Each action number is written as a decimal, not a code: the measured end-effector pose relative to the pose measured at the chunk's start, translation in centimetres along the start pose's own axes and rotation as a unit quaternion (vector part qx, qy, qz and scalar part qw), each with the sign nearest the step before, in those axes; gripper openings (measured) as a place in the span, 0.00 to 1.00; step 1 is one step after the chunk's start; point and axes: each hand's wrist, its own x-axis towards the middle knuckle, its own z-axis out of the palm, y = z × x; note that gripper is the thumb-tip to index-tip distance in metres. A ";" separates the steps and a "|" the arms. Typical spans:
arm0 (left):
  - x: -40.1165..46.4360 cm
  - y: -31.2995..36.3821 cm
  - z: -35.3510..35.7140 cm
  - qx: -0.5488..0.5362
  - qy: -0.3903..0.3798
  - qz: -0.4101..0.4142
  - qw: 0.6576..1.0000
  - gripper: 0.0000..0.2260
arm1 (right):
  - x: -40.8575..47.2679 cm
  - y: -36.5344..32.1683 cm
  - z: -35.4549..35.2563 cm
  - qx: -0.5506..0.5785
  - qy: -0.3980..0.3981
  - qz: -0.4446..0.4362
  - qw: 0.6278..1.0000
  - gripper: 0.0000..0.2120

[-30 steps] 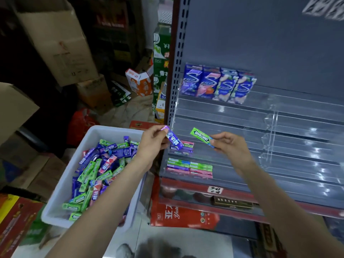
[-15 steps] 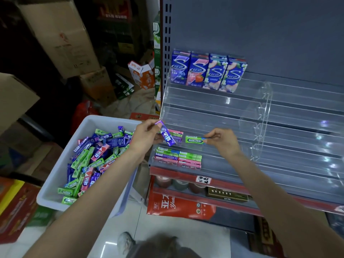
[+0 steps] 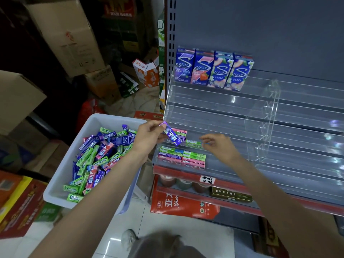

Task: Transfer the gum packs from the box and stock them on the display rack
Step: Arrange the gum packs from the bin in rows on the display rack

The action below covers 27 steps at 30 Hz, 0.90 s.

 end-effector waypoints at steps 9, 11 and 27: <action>0.1 -0.3 0.6 -0.017 -0.037 -0.021 0.999 0.03 | 0.6 -0.5 0.3 -0.043 -0.050 0.005 0.998 0.10; 0.3 -0.2 0.7 -0.004 -0.040 -0.020 0.999 0.04 | 0.8 -0.6 0.1 -0.037 -0.055 0.013 0.998 0.11; 0.2 1.6 3.7 0.124 -0.127 0.113 0.978 0.08 | -0.9 -3.5 -2.0 0.272 -0.031 -0.025 0.961 0.14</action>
